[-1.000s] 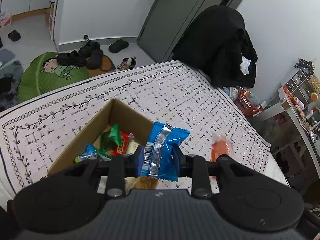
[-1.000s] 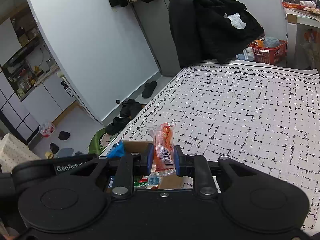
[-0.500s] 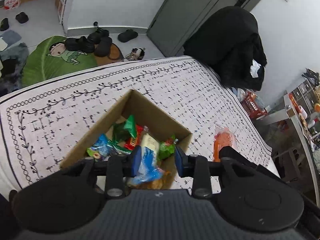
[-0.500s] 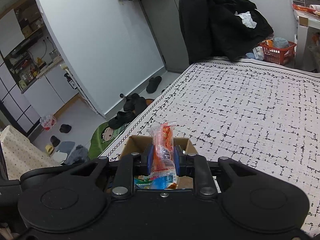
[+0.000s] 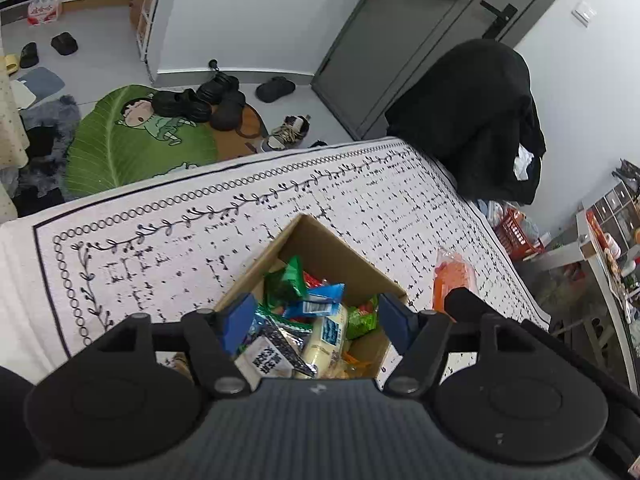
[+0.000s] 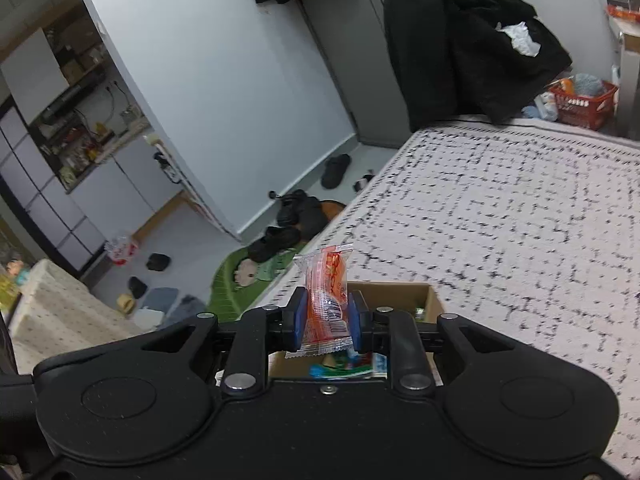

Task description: Organize snacks

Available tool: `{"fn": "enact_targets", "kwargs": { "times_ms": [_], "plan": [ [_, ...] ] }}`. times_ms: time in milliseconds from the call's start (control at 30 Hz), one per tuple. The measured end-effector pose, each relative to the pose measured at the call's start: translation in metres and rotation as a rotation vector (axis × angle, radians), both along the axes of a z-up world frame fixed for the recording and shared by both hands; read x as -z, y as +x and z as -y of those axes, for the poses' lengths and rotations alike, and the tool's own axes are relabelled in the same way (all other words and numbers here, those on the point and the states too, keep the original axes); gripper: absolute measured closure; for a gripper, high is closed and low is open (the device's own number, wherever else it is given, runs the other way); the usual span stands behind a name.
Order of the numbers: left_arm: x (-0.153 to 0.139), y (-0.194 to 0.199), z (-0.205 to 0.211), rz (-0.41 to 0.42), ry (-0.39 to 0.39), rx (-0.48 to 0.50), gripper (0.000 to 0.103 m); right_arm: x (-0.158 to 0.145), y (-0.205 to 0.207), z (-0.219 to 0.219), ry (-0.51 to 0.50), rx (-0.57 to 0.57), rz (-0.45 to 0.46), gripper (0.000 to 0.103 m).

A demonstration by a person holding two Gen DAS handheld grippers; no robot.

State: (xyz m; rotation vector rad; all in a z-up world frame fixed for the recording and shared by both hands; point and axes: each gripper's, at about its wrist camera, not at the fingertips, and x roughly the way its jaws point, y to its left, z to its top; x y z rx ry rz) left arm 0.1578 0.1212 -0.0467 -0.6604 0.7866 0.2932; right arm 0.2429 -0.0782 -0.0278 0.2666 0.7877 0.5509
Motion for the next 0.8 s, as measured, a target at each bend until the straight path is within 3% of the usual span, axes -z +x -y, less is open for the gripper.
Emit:
{"fn": "enact_targets", "kwargs": {
  "times_ms": [167,300,367,500,667,800],
  "plan": [
    [-0.011,-0.013,-0.006,0.013,0.02,-0.014,0.02,-0.008,-0.006,0.004,0.024,-0.003,-0.01,0.075],
    [-0.021,-0.021,-0.007,0.02,0.027,-0.013,0.018,-0.017,-0.015,0.011,0.024,0.008,-0.002,0.069],
    [-0.027,-0.024,-0.005,0.026,0.039,0.0,0.017,-0.022,-0.019,0.017,0.017,0.021,0.002,0.052],
    [-0.041,-0.032,0.003,0.039,0.068,0.033,0.008,-0.031,-0.03,0.029,0.008,0.036,0.017,0.047],
    [-0.056,-0.043,0.014,0.045,0.111,0.069,0.0,-0.043,-0.044,0.044,-0.01,0.057,0.036,0.023],
    [-0.065,-0.054,0.025,0.042,0.154,0.11,0.0,-0.051,-0.056,0.054,-0.013,0.053,0.046,0.018]
  ]
}}
